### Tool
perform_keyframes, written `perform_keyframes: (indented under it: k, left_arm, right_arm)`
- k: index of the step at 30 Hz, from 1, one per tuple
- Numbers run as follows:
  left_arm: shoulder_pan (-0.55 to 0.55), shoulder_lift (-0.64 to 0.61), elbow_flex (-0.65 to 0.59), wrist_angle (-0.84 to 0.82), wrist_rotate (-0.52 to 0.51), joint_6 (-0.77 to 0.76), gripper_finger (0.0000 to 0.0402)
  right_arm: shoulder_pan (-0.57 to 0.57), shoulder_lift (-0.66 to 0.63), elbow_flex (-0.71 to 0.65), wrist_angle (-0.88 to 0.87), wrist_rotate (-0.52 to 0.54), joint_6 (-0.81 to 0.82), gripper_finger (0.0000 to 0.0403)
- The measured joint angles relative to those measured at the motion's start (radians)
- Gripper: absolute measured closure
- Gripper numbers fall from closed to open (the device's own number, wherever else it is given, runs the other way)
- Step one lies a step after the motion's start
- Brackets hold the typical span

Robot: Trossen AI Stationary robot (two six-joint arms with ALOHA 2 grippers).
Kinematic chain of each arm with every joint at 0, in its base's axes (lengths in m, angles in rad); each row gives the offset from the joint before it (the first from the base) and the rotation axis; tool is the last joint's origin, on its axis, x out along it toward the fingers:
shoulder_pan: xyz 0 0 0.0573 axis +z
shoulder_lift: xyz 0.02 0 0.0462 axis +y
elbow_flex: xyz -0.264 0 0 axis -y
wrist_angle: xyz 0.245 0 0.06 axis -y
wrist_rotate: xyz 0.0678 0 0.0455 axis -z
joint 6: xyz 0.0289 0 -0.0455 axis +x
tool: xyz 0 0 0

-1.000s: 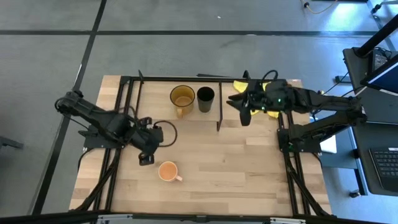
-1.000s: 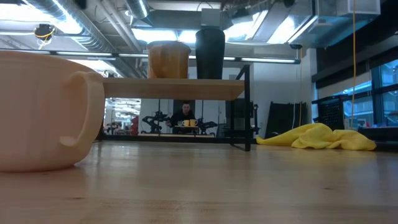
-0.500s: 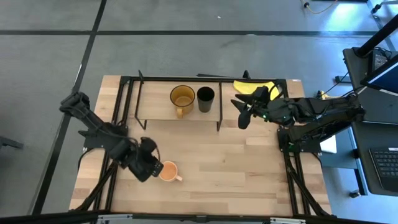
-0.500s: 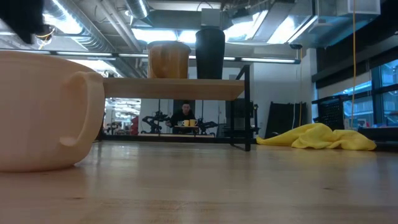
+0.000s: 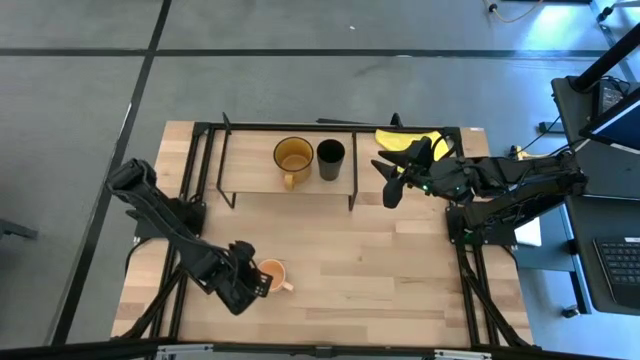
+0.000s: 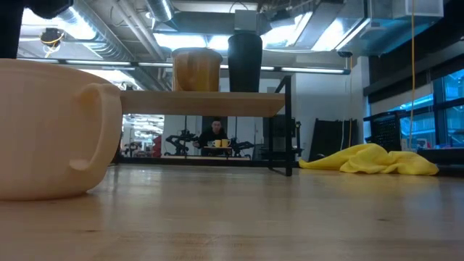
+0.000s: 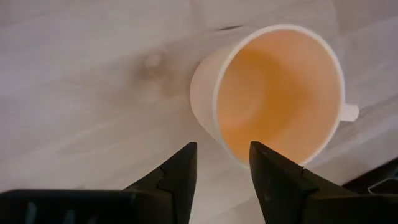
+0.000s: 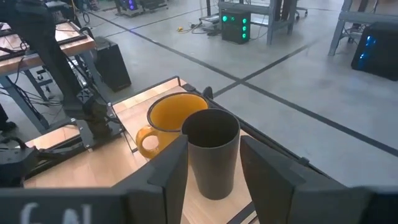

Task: Stack small to large cups/mugs on shelf
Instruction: Put the light orange mug on the shelf

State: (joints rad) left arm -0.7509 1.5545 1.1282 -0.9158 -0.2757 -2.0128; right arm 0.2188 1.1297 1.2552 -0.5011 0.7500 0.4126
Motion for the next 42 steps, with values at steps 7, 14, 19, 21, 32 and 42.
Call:
perform_keyframes:
  k: [7,14,19,21,32,42]
  left_arm:
    - [0.02,0.064,0.0,0.012,0.001,-0.027,0.0261]
    - [0.056,0.107,0.0,0.012,0.001,0.005,0.0264]
    - [0.081,0.107,0.0,0.002,0.002,0.086,0.0306]
    - [0.092,0.107,0.0,-0.012,0.01,0.116,0.0337]
    - [0.146,0.095,0.025,-0.042,0.017,0.331,0.0396]
    - [0.2,-0.046,0.51,-0.675,-0.082,0.819,0.0399]
  right_arm:
    - [0.0,0.0,0.0,-0.006,-0.001,-0.009,0.0254]
    - [0.0,0.0,0.0,-0.01,-0.001,-0.031,0.0254]
    - [0.0,0.0,0.0,-0.028,-0.001,-0.03,0.0254]
    - [0.0,0.0,0.0,-0.036,-0.001,-0.025,0.0254]
    - [0.0,0.0,-0.001,-0.063,-0.001,0.001,0.0254]
    - [0.0,0.0,-0.001,-0.073,-0.001,0.002,0.0254]
